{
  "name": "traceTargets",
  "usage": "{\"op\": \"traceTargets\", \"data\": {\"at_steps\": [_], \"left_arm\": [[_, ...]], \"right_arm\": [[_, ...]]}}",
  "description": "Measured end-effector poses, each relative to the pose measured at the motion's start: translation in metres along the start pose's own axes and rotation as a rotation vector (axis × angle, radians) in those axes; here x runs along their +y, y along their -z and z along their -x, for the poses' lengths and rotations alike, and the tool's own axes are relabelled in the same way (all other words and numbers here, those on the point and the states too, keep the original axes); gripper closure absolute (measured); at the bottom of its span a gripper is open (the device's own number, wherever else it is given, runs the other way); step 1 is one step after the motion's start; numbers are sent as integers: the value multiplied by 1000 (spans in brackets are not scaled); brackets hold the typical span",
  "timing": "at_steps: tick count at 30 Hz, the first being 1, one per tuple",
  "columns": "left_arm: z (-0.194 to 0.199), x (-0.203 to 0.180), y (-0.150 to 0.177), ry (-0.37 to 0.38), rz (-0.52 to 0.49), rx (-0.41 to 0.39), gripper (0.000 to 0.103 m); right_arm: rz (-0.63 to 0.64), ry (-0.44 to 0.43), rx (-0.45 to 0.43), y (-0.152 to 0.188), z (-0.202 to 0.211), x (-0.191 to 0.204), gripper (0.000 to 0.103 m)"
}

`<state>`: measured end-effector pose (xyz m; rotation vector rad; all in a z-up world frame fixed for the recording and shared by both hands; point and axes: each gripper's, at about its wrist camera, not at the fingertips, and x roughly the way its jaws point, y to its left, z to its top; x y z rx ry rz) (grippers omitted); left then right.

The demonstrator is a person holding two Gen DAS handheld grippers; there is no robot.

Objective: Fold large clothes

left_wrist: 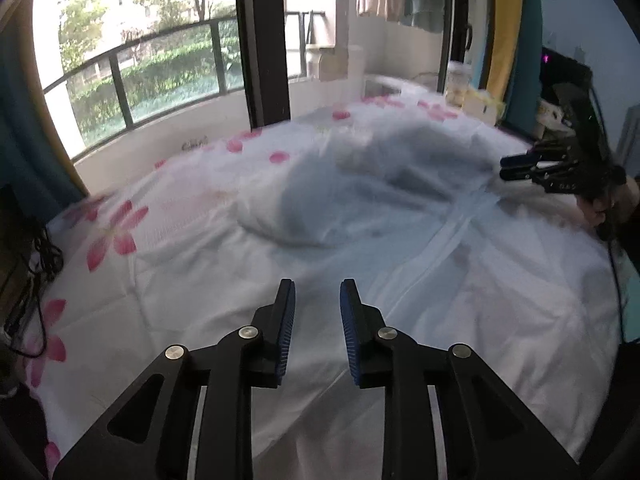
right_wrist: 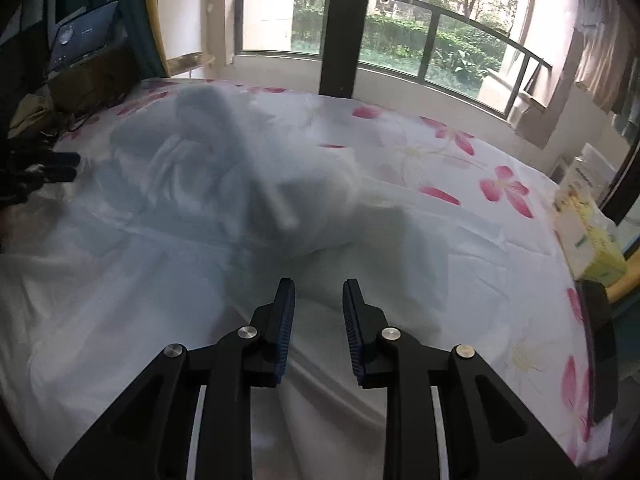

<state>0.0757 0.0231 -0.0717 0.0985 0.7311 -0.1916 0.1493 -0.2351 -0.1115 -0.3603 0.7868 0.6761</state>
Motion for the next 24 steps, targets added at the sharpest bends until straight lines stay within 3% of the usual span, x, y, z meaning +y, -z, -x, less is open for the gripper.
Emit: {"op": "traceTargets", "data": {"at_steps": [6, 9, 15, 19, 21, 24], "left_arm": [[-1, -8, -37, 90, -6, -84, 55], [-32, -19, -51, 150, -30, -32, 52], [-95, -31, -67, 115, -63, 90, 52], [-115, -24, -68, 138, 0, 143, 52], [-118, -23, -64, 167, 9, 140, 53], [-114, -27, -59, 207, -10, 132, 103]], "right_arm": [[-45, -7, -90, -19, 32, 4, 78], [-57, -84, -147, -37, 36, 26, 78], [-16, -174, -48, -60, -9, 75, 78], [-20, -120, -5, -71, -38, 83, 78], [-40, -142, -4, -72, -45, 81, 78], [-30, -163, -2, -69, -47, 83, 79]]}}
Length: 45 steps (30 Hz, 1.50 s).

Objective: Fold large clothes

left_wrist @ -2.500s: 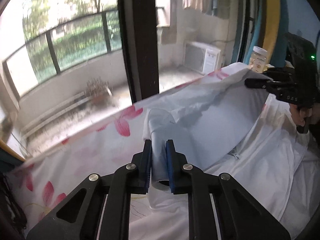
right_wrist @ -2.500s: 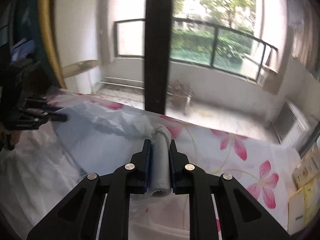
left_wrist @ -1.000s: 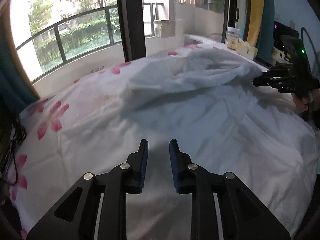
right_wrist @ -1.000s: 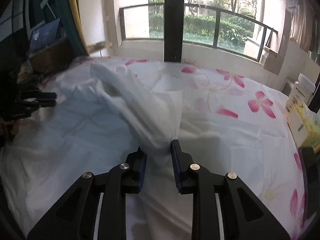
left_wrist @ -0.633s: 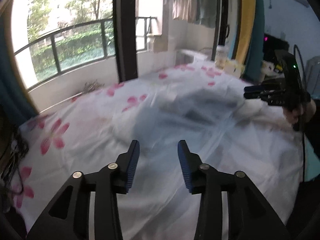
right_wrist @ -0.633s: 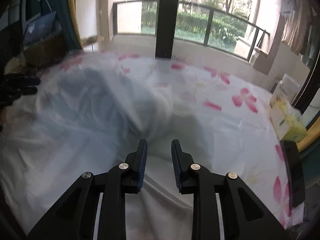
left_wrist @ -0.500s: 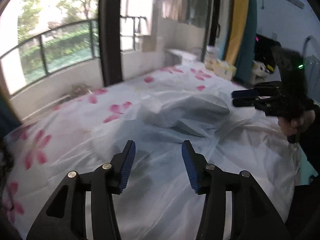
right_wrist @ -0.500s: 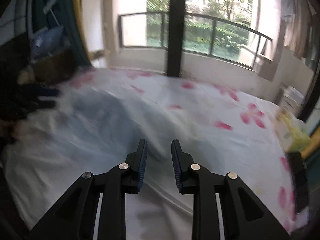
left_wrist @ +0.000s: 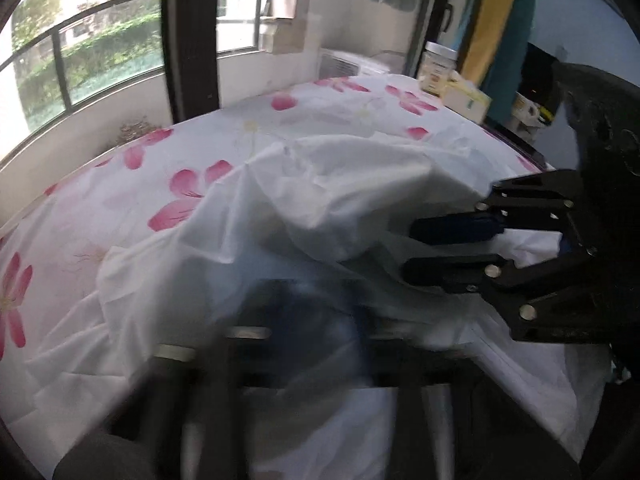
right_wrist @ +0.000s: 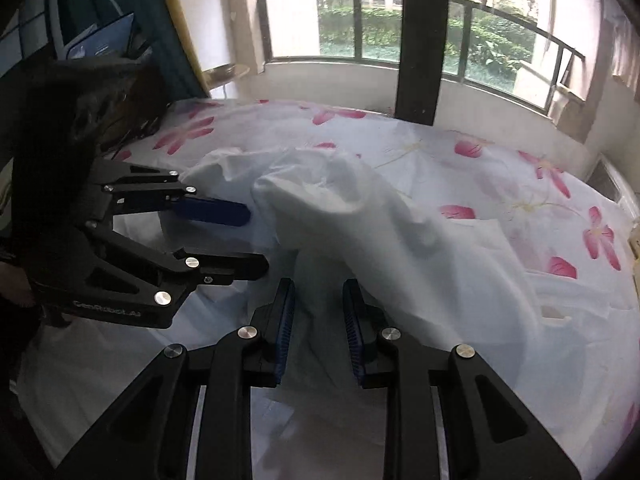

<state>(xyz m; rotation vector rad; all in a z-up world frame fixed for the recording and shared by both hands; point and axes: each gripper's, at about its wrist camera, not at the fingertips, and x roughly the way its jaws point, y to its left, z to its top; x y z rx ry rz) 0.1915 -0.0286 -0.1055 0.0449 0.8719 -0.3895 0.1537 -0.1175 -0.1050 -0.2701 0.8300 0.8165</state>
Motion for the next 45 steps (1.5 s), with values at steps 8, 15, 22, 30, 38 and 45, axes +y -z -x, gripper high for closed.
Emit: {"op": "traceTargets", "data": {"at_steps": [8, 15, 22, 30, 38, 45], "left_arm": [[36, -22, 16, 9, -45, -61, 103], [62, -36, 39, 26, -37, -63, 103], [71, -38, 42, -11, 4, -94, 97], [30, -44, 28, -33, 16, -9, 41], [24, -54, 49, 7, -36, 7, 100], [46, -50, 60, 47, 23, 29, 100]], "right_arm": [[33, -9, -51, 15, 21, 6, 101], [79, 21, -71, 40, 44, 14, 101], [70, 33, -40, 68, 50, 21, 101], [112, -16, -16, 75, 56, 40, 100], [164, 7, 7, 71, 68, 34, 100], [99, 153, -8, 43, 64, -9, 99]]}}
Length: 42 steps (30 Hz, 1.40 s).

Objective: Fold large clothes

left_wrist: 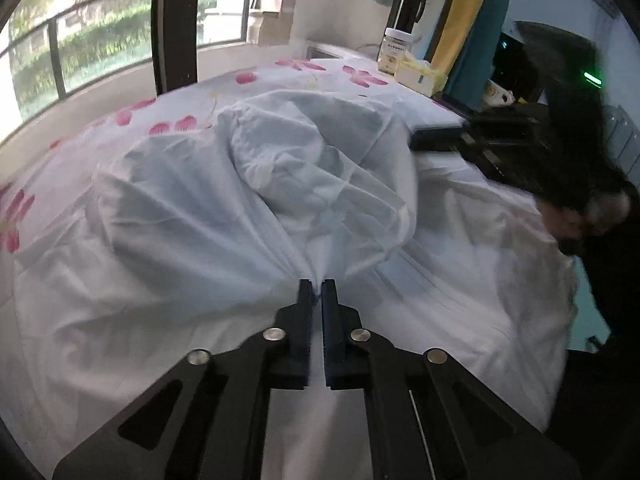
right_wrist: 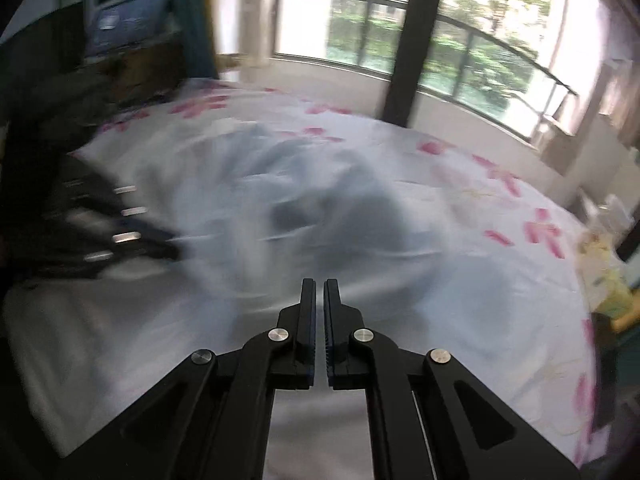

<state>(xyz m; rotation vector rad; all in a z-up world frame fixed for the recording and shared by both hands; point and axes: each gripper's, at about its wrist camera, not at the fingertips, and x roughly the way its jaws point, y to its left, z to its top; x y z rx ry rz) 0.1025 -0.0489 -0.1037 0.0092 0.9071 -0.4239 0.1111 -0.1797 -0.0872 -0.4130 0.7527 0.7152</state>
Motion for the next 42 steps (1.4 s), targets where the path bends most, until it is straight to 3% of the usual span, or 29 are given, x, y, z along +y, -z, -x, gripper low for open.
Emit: {"op": "traceTargets", "data": {"at_steps": [1, 3, 4, 5, 6, 7, 10, 14, 15, 17, 19, 27, 30, 33, 35, 38, 39, 42], "left_arm": [[3, 1, 1, 7, 1, 9, 99], [12, 2, -1, 9, -5, 5, 89], [17, 6, -4, -3, 4, -5, 77], [21, 11, -7, -15, 18, -17, 71], [27, 19, -11, -26, 41, -39, 61], [31, 26, -15, -29, 63, -61, 59], [34, 53, -30, -100, 137, -97, 59], [10, 91, -42, -207, 231, -90, 59], [6, 95, -42, -203, 242, -88, 59], [-4, 101, -39, -210, 235, -70, 59], [-13, 101, -35, -231, 224, -42, 59], [-4, 102, -18, -207, 215, -22, 59], [10, 96, -18, -206, 207, -62, 59], [21, 90, -22, -193, 198, -105, 59], [20, 91, -27, -186, 203, -112, 59], [12, 94, -30, -171, 213, -109, 59], [9, 94, -30, -159, 213, -105, 62], [1, 94, -25, -158, 207, -78, 92]], "right_arm": [[-27, 22, -1, -4, -3, -9, 99], [-88, 51, 3, -10, -8, -26, 93], [-122, 74, 5, -13, -12, -39, 75], [-147, 90, 4, -15, -17, -49, 48], [-168, 101, 5, -17, -20, -57, 37], [-206, 110, -2, -19, -24, -69, 34], [-274, 56, 9, -22, -32, -86, 34], [-313, 66, 38, -20, -47, -89, 36], [-314, 57, 41, -18, -50, -88, 40], [-308, 47, 52, -14, -52, -86, 59], [-295, 54, 47, -10, -51, -85, 65], [-219, 130, 75, 2, -41, -86, 66], [-230, 163, 84, -4, -32, -85, 62], [-227, 193, 29, -16, -15, -70, 61], [-222, 152, -13, -25, -6, -51, 61], [-156, 4, -28, -38, -9, -9, 61], [-131, -15, -28, -40, -12, 4, 61], [-61, -88, -29, -45, -27, 40, 61]]}}
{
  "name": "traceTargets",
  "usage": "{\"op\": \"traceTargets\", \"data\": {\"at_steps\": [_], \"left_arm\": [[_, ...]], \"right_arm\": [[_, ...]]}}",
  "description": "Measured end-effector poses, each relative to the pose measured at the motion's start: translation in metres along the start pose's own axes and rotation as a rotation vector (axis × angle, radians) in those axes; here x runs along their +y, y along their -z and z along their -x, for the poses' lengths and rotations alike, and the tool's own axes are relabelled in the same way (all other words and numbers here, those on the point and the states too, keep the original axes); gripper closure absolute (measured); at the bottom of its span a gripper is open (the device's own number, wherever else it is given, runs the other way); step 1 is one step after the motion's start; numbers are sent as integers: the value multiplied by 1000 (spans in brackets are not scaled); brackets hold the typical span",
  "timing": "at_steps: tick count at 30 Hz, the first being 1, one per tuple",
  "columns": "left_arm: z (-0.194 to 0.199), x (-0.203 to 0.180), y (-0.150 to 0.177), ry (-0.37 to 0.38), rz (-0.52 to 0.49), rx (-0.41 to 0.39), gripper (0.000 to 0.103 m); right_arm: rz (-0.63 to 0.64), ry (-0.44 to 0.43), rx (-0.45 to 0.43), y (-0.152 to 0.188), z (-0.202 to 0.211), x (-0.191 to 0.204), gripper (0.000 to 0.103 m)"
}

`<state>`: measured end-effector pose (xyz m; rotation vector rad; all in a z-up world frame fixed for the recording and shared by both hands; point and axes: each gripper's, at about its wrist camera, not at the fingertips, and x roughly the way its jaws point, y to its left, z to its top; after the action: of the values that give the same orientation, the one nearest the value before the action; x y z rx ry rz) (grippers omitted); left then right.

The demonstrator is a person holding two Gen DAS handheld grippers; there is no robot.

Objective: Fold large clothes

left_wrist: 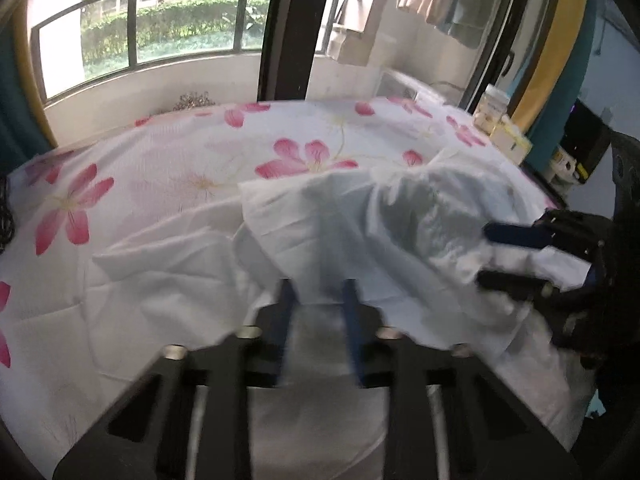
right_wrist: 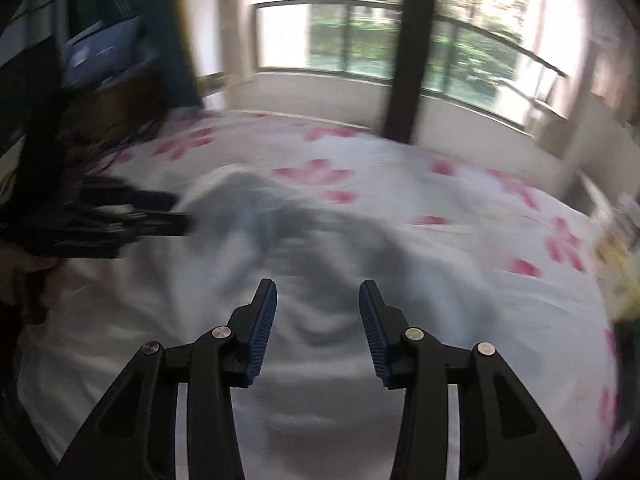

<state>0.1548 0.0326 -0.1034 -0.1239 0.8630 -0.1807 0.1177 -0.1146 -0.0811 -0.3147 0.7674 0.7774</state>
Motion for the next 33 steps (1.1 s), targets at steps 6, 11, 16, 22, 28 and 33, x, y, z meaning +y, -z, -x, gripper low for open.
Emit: {"op": "traceTargets", "data": {"at_steps": [6, 11, 16, 22, 28, 33], "left_arm": [[13, 2, 16, 24, 0, -11, 101], [18, 4, 28, 11, 15, 4, 101], [23, -5, 33, 5, -6, 24, 101], [40, -7, 28, -26, -2, -10, 96], [44, -1, 32, -52, 32, -7, 89], [49, 7, 45, -64, 71, 0, 69]], "right_arm": [[12, -35, 83, 20, -29, 13, 93], [-6, -20, 100, 38, -16, 0, 93], [-32, -28, 124, 50, -3, -10, 93], [-30, 45, 71, 41, 29, -36, 90], [-145, 147, 21, 31, 33, -84, 79], [-191, 167, 73, 38, 18, -99, 79]]}}
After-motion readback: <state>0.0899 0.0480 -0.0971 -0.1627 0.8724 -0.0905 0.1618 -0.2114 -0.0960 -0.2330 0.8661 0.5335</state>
